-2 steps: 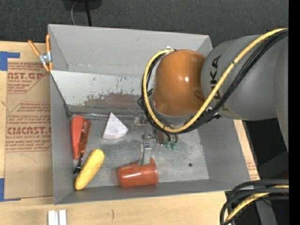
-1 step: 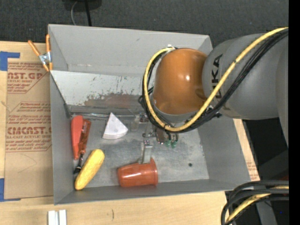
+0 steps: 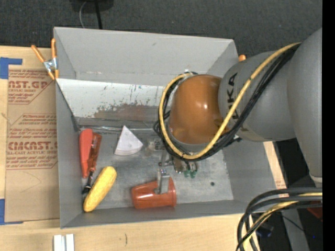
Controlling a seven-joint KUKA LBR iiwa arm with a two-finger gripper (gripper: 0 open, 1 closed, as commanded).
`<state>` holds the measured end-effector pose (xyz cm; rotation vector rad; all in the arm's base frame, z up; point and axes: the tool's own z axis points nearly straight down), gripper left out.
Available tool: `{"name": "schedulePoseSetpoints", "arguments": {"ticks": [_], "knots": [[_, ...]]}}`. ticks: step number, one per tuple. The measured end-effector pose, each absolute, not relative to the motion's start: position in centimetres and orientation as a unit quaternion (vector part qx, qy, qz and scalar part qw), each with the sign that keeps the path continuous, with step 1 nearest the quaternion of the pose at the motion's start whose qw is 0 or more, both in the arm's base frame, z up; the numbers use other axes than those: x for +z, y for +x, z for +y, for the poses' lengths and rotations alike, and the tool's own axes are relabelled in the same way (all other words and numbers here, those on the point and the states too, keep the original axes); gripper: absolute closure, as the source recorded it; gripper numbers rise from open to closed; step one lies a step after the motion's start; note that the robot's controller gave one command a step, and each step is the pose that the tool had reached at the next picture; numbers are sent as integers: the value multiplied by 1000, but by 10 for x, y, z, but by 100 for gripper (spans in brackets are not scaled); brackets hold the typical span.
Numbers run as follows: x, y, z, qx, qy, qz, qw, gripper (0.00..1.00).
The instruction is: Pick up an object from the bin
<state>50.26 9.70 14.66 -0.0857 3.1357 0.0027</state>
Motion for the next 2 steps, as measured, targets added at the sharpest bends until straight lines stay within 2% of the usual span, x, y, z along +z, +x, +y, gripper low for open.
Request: {"name": "schedulePoseSetpoints", "arguments": {"ticks": [1, 2], "knots": [[131, 483, 57, 1, -24, 1000, -5, 0], [69, 482, 76, 1, -120, 993, 2, 100]]}}
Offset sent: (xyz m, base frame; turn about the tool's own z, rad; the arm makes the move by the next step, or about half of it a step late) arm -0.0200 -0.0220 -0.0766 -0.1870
